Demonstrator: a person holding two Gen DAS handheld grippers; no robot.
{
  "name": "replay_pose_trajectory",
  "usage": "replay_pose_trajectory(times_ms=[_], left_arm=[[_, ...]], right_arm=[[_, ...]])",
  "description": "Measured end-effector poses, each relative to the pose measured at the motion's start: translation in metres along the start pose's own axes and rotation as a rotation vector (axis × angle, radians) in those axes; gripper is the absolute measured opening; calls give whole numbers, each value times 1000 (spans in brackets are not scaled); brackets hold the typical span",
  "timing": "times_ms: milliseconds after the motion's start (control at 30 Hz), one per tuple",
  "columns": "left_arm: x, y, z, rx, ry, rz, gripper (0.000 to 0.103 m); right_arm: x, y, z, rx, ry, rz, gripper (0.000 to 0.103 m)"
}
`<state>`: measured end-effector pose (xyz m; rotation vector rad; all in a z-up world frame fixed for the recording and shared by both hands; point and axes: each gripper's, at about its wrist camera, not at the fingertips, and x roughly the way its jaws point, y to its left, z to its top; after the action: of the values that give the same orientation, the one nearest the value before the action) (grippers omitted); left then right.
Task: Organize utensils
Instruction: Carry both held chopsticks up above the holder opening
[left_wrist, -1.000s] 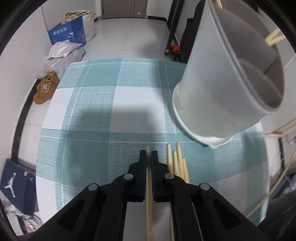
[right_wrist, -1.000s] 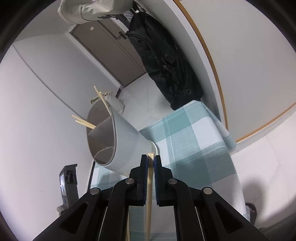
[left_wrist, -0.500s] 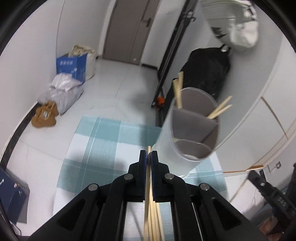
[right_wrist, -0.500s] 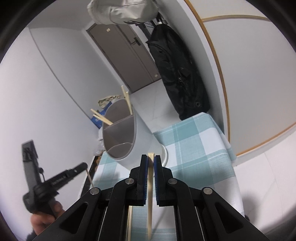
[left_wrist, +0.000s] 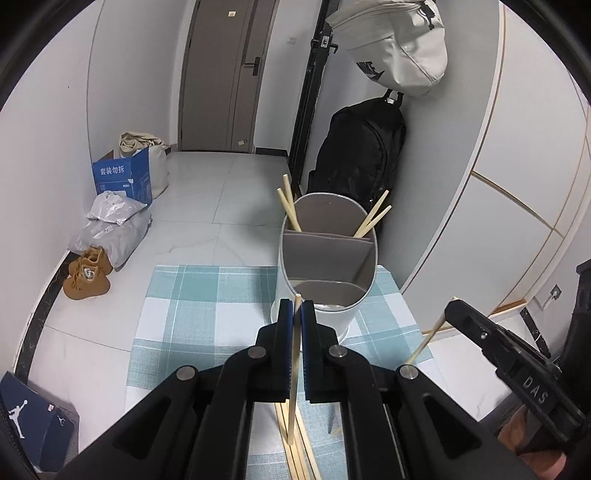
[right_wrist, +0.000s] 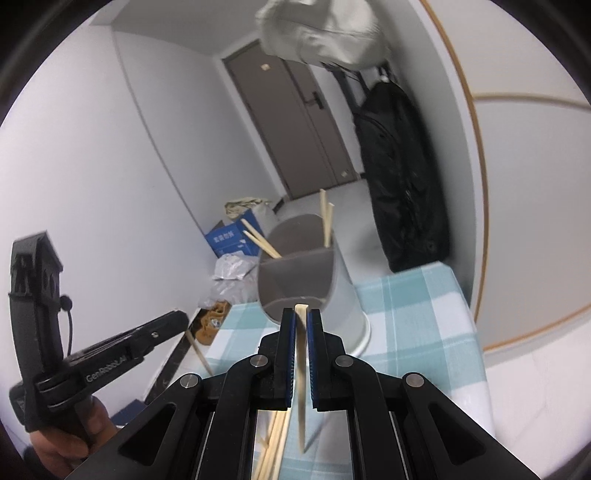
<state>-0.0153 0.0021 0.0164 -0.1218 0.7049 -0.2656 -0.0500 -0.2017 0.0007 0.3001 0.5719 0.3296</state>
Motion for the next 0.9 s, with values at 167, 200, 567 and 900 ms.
replay_pose_trajectory(times_ms=[167,200,567,900], left_arm=[[-8,-6,10,33,-13,-5,0],[-9,-8,11,36,-13,-8,0],[-16,-23,40,75,-10,-46,0],[-23,-30,89,85,-52,-65,0]], right_arm=[[-5,11,5,-37,-21,2,5],[-6,12,6,-43,-25,-1,5],[-23,11,29,-28,-58,-5,5],[-17,8,89,-30,-72,4,5]])
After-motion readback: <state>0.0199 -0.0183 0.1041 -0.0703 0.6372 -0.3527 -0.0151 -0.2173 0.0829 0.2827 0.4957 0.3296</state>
